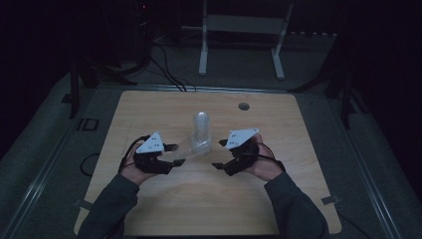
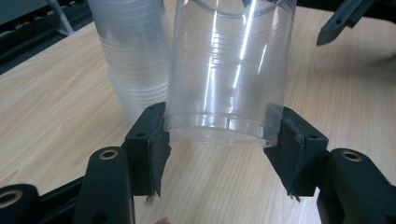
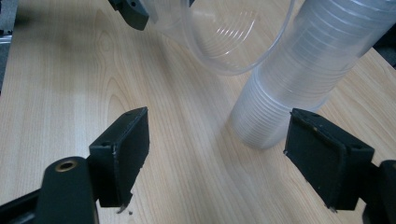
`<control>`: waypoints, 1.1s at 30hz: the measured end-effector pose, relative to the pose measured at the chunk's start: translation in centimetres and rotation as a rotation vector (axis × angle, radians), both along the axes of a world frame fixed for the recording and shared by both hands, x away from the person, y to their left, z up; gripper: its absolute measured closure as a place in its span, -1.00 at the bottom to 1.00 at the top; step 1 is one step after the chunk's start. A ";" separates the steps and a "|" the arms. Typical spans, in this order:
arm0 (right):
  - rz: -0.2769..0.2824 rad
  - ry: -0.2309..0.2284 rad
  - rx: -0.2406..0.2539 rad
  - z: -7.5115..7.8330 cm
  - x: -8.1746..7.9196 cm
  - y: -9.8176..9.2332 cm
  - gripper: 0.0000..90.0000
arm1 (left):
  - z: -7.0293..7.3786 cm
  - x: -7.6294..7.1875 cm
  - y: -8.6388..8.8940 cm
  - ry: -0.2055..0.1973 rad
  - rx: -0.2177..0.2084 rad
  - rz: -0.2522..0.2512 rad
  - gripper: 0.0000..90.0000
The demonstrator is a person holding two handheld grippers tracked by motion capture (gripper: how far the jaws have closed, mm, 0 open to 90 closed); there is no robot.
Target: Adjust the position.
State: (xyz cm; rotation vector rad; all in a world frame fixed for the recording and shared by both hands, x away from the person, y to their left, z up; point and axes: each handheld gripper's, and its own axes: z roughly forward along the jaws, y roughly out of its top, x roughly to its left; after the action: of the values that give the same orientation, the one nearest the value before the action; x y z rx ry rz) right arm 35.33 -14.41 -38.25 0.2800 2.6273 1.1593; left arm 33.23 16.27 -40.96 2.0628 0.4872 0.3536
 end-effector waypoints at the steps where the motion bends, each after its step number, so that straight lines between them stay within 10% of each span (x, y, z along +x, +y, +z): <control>1: -0.001 0.001 0.003 0.0 0.0 0.0 -0.52 | 0.0 0.0 0.0 -0.001 -0.004 0.000 -0.07; 33: -0.025 0.035 0.172 -0.4 0.0 0.5 -0.50 | 0.1 -0.1 0.5 -0.004 -0.143 0.015 -0.06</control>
State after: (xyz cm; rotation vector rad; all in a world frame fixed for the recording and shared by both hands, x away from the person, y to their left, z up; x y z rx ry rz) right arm 35.33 -13.92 -38.68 0.3684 2.5486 1.3866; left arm 33.12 16.76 -40.89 1.9206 0.5115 0.3224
